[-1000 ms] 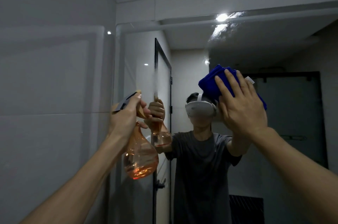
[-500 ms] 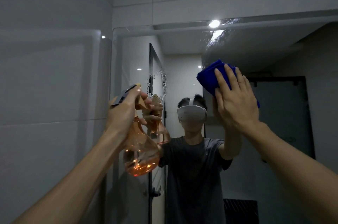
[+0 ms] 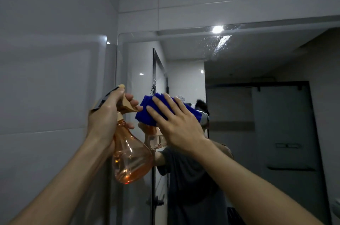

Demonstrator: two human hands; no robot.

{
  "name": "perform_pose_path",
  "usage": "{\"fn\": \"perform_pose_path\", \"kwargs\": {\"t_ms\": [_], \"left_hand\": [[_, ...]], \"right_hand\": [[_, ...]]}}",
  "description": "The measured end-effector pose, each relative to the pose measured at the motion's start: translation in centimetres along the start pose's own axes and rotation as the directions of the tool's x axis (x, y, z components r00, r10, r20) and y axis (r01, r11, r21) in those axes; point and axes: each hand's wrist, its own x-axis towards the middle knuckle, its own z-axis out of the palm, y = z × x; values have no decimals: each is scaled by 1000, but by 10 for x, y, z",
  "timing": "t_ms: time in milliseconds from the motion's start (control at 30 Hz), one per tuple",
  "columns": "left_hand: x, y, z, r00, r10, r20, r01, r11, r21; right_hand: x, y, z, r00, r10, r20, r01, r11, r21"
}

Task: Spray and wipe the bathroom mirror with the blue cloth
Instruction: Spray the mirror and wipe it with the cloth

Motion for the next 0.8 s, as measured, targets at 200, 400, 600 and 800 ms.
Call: {"fn": "perform_pose_path", "kwargs": {"t_ms": [200, 400, 600, 800], "left_hand": [[13, 2, 4, 1000, 10, 7, -9, 1000, -20], [23, 6, 8, 999, 28, 29, -27, 999, -44], [24, 11, -1, 999, 44, 17, -44, 998, -43], [26, 9, -5, 999, 45, 14, -44, 995, -94]], "right_hand": [[0, 76, -19, 994, 74, -78, -82, 992, -98], [21, 177, -70, 808, 552, -207, -559, 829, 30], [69, 145, -66, 735, 648, -199, -655, 755, 38], [61, 41, -26, 994, 71, -84, -75, 996, -46]]}}
